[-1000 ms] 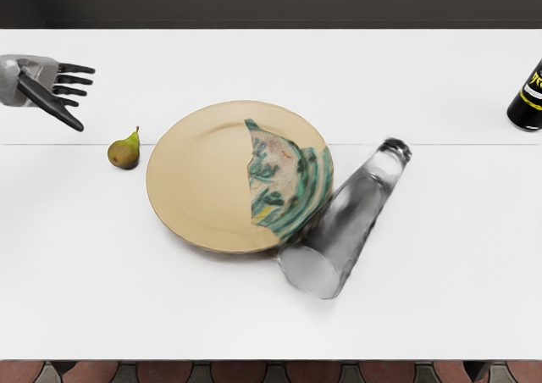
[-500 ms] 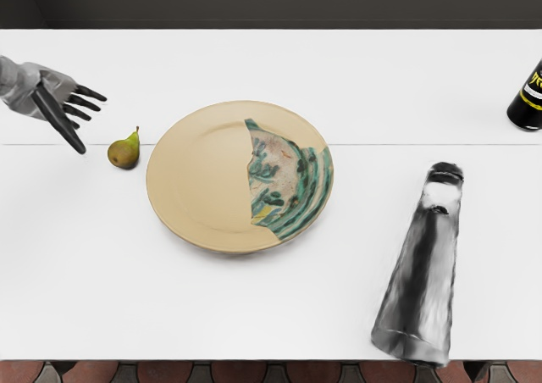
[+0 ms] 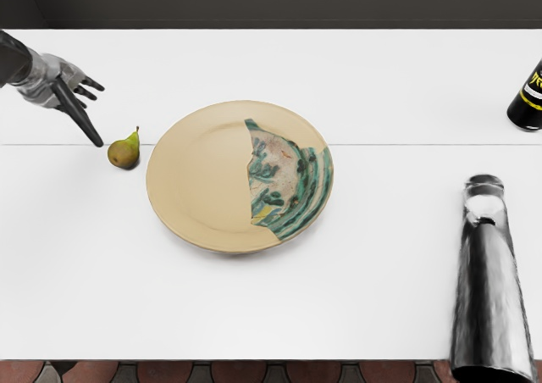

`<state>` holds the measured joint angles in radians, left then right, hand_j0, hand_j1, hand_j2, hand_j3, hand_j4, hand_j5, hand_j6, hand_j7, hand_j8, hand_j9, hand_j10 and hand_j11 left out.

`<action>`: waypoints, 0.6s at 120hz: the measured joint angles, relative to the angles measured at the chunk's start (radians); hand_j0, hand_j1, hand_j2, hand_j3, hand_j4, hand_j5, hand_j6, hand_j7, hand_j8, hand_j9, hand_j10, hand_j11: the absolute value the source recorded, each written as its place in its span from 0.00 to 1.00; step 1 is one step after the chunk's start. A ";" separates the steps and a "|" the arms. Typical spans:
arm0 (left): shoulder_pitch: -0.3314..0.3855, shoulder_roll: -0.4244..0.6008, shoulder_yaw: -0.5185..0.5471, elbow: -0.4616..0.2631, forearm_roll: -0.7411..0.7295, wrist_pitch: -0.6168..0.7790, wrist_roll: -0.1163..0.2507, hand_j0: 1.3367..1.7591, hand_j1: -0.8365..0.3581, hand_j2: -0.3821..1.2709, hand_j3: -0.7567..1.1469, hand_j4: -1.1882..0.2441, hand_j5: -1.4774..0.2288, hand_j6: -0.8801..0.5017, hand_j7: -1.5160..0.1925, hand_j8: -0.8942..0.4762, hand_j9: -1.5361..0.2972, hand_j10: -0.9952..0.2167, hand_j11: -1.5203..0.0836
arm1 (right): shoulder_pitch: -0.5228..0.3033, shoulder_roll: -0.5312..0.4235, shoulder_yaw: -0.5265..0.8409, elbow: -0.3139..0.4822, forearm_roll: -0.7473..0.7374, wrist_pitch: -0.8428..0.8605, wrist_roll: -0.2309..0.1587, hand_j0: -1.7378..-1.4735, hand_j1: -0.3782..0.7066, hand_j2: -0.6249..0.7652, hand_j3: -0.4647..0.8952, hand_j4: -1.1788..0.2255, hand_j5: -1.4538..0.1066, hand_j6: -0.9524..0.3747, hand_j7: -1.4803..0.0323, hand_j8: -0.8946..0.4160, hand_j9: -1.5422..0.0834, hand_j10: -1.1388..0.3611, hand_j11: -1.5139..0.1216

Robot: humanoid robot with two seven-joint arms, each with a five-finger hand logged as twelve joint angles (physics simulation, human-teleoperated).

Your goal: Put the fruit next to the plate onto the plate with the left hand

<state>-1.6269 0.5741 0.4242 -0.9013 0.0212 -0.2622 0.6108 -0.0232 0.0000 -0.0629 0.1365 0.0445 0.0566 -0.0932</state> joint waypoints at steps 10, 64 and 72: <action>-0.039 -0.033 0.072 -0.017 -0.038 0.081 0.000 0.76 0.99 0.23 0.40 0.83 0.87 0.63 0.89 0.65 0.84 0.82 0.95 | 0.000 0.000 0.000 0.000 0.000 0.000 0.000 0.30 0.05 0.45 0.34 0.82 0.91 0.70 0.96 0.66 0.93 0.74 0.91; -0.071 -0.164 0.210 0.028 -0.095 0.249 0.000 0.76 0.99 0.23 0.40 0.83 0.87 0.63 0.89 0.65 0.84 0.82 0.95 | 0.000 0.000 0.000 0.000 0.000 0.000 0.000 0.30 0.05 0.45 0.34 0.82 0.91 0.70 0.96 0.66 0.93 0.74 0.91; -0.068 -0.188 0.214 0.032 -0.095 0.303 0.000 0.76 0.99 0.23 0.40 0.83 0.87 0.64 0.89 0.65 0.84 0.82 0.95 | 0.000 0.000 0.000 0.000 0.000 0.000 0.000 0.30 0.05 0.45 0.34 0.82 0.91 0.70 0.96 0.66 0.93 0.74 0.91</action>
<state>-1.6945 0.3864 0.6378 -0.8697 -0.0741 0.0409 0.6109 -0.0232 0.0000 -0.0628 0.1365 0.0445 0.0567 -0.0930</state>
